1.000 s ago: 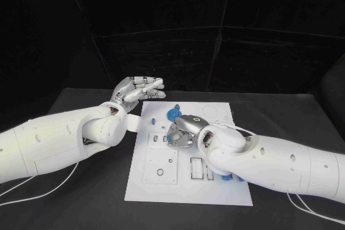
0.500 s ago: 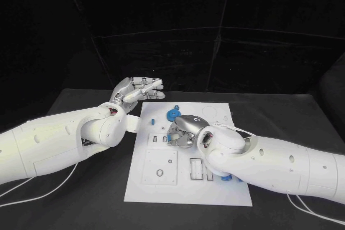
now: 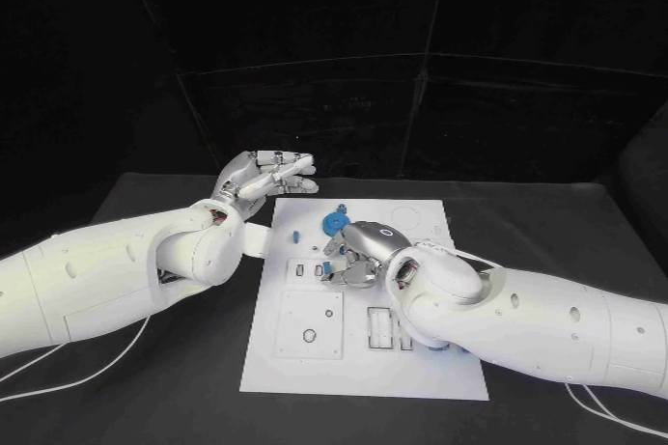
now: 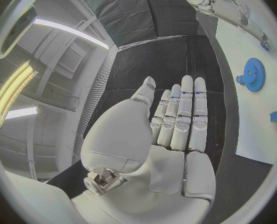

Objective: Assemble the parts on the task board

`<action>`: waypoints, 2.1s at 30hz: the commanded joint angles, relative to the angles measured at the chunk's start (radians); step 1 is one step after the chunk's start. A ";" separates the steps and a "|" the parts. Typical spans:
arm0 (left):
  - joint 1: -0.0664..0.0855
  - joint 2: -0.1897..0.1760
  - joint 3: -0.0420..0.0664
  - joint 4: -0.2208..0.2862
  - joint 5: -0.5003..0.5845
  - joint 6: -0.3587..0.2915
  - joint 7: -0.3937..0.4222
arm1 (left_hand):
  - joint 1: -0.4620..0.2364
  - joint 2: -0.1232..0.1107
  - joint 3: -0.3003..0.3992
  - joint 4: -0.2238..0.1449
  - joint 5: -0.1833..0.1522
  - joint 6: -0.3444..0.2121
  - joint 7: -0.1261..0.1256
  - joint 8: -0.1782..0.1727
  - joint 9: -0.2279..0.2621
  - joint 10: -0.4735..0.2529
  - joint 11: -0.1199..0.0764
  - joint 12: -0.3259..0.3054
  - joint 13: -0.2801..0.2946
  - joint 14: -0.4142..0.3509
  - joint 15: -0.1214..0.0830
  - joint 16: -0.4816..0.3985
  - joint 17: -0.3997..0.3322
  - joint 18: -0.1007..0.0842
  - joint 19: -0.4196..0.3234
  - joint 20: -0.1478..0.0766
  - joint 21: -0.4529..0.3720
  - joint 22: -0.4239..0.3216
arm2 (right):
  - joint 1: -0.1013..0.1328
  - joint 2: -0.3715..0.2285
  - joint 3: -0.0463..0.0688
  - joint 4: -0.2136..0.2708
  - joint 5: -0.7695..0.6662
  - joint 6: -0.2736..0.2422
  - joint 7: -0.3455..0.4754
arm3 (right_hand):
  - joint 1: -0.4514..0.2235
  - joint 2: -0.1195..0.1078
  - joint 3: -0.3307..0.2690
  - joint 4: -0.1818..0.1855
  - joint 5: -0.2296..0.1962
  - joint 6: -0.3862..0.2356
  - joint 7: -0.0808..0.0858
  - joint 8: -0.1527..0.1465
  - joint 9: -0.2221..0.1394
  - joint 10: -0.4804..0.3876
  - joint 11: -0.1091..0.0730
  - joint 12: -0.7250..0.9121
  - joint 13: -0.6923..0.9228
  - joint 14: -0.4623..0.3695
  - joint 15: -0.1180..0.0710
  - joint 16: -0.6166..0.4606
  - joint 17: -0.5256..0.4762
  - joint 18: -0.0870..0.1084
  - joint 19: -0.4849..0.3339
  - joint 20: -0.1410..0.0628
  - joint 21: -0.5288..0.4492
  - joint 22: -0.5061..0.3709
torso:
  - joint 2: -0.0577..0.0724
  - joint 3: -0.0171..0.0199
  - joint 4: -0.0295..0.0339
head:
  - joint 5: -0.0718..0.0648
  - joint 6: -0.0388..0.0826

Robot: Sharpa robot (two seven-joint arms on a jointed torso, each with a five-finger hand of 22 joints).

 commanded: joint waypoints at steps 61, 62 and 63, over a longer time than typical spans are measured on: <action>0.094 0.197 -0.090 -0.100 -0.923 0.433 -1.132 | -0.232 0.024 -0.275 0.249 0.002 0.006 -0.146 0.368 0.416 0.195 -0.159 0.964 0.903 0.375 -0.173 1.362 1.334 -0.112 0.476 -0.183 1.103 1.162 | 0.136 -0.378 0.033 0.134 0.209 0.020 0.082 | 0.076 0.036 -0.090 0.056 0.061 0.020 -0.010 0.049 0.010 -0.016 -0.010 -0.014 -0.023 -0.014 -0.001 -0.065 -0.091 0.012 -0.057 -0.001 -0.047 0.061 | -0.063 0.0146 0.0007 | 0.028 -0.031; 0.095 0.199 -0.091 -0.101 -0.923 0.434 -1.132 | -0.231 0.024 -0.275 0.248 0.002 0.005 -0.146 0.369 0.416 0.195 -0.159 0.965 0.903 0.375 -0.173 1.362 1.334 -0.112 0.476 -0.183 1.103 1.163 | 0.136 -0.378 0.033 0.133 0.209 0.021 0.081 | 0.076 0.036 -0.090 0.056 0.061 0.020 -0.010 0.049 0.010 -0.016 -0.010 -0.014 -0.023 -0.014 -0.001 -0.065 -0.091 0.012 -0.057 -0.001 -0.047 0.061 | -0.063 0.0147 0.0009 | 0.028 -0.032; 0.095 0.202 -0.092 -0.102 -0.923 0.435 -1.132 | -0.230 0.025 -0.275 0.248 0.002 0.004 -0.146 0.370 0.418 0.196 -0.159 0.966 0.905 0.375 -0.173 1.362 1.334 -0.112 0.476 -0.183 1.104 1.163 | 0.136 -0.376 0.033 0.132 0.209 0.021 0.081 | 0.076 0.037 -0.091 0.057 0.062 0.020 -0.010 0.050 0.010 -0.016 -0.010 -0.014 -0.023 -0.014 -0.001 -0.065 -0.092 0.012 -0.058 -0.001 -0.048 0.060 | -0.063 0.0147 0.0011 | 0.028 -0.032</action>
